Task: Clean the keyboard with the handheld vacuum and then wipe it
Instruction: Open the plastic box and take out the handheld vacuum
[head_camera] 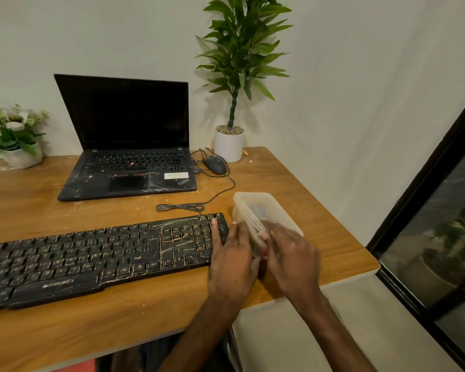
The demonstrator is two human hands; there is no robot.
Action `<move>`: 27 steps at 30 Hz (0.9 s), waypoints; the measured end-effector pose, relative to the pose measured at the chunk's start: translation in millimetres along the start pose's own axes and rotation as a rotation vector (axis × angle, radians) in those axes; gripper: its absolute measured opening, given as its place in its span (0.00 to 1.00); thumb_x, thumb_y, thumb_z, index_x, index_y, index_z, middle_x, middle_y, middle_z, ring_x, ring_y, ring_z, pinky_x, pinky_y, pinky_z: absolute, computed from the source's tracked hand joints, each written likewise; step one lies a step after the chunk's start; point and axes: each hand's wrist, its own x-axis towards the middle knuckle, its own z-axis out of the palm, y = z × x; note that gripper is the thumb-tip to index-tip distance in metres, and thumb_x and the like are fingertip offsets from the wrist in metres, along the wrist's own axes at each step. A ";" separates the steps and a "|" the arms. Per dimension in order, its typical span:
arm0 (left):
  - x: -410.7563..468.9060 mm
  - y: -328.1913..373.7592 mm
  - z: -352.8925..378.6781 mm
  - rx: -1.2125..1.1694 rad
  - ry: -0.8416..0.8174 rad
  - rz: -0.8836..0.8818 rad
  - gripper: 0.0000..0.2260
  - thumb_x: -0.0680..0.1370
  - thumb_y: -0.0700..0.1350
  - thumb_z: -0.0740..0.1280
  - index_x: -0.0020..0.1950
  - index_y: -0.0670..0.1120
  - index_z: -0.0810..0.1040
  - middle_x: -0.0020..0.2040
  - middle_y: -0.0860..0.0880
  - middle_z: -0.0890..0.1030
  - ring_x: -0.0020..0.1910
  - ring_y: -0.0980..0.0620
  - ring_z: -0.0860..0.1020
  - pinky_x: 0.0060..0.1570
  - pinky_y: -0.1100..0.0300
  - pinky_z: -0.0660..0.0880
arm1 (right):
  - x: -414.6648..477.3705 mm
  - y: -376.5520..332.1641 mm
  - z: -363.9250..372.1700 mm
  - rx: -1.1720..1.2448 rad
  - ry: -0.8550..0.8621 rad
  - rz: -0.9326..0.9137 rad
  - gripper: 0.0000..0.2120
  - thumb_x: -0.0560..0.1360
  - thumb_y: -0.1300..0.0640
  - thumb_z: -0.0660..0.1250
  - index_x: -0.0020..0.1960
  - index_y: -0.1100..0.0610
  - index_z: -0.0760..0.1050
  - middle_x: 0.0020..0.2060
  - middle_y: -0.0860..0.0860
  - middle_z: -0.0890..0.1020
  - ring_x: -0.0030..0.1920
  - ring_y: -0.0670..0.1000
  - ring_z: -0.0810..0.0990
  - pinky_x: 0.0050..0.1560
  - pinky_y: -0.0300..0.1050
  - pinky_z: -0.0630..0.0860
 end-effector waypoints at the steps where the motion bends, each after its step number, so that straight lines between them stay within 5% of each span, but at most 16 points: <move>1: -0.5 0.7 -1.3 0.010 -0.017 0.007 0.31 0.83 0.56 0.58 0.81 0.44 0.52 0.80 0.44 0.62 0.80 0.51 0.55 0.70 0.45 0.22 | 2.9 -2.3 -0.7 0.016 0.016 0.003 0.15 0.76 0.52 0.65 0.57 0.57 0.82 0.47 0.52 0.86 0.43 0.50 0.86 0.37 0.44 0.82; 6: 0.9 -4.0 -2.6 0.006 -0.029 -0.034 0.36 0.82 0.62 0.58 0.82 0.46 0.48 0.80 0.47 0.61 0.80 0.53 0.55 0.68 0.43 0.19 | 17.2 -6.8 -8.3 0.086 0.093 0.089 0.17 0.82 0.48 0.58 0.60 0.56 0.79 0.48 0.50 0.86 0.41 0.47 0.84 0.34 0.36 0.77; 10: 0.7 -2.1 -1.9 0.002 -0.022 -0.078 0.48 0.77 0.70 0.59 0.80 0.41 0.38 0.81 0.45 0.58 0.80 0.51 0.56 0.70 0.44 0.21 | 25.5 17.6 -16.6 0.362 0.238 0.430 0.14 0.81 0.49 0.61 0.61 0.54 0.79 0.49 0.45 0.82 0.46 0.44 0.80 0.39 0.28 0.73; 13: 1.0 -2.5 -2.0 -0.002 -0.022 -0.077 0.49 0.77 0.71 0.57 0.80 0.42 0.34 0.81 0.45 0.58 0.81 0.50 0.54 0.70 0.43 0.21 | 27.3 53.7 -6.3 0.640 0.406 0.747 0.12 0.82 0.51 0.62 0.57 0.55 0.81 0.49 0.48 0.84 0.51 0.48 0.83 0.47 0.33 0.79; 17: 0.3 -2.9 0.0 0.028 -0.053 -0.065 0.49 0.77 0.73 0.54 0.80 0.42 0.35 0.82 0.44 0.55 0.81 0.49 0.53 0.71 0.42 0.22 | 14.5 98.1 17.3 0.770 0.388 1.061 0.13 0.80 0.50 0.65 0.59 0.56 0.80 0.52 0.49 0.83 0.54 0.52 0.82 0.56 0.54 0.80; 24: 1.2 -2.1 2.7 0.037 -0.053 -0.068 0.46 0.78 0.72 0.50 0.80 0.42 0.34 0.82 0.45 0.51 0.81 0.48 0.49 0.69 0.43 0.21 | 1.4 100.2 10.3 -0.137 -0.121 0.695 0.18 0.80 0.48 0.61 0.63 0.58 0.76 0.57 0.57 0.79 0.59 0.61 0.72 0.52 0.53 0.71; 27: 0.2 -2.6 4.0 0.026 -0.059 -0.064 0.45 0.78 0.72 0.51 0.80 0.43 0.35 0.83 0.45 0.51 0.81 0.48 0.50 0.71 0.40 0.23 | 9.0 79.0 4.5 -0.137 -0.115 0.605 0.20 0.79 0.49 0.64 0.68 0.57 0.71 0.64 0.58 0.74 0.64 0.59 0.69 0.60 0.57 0.72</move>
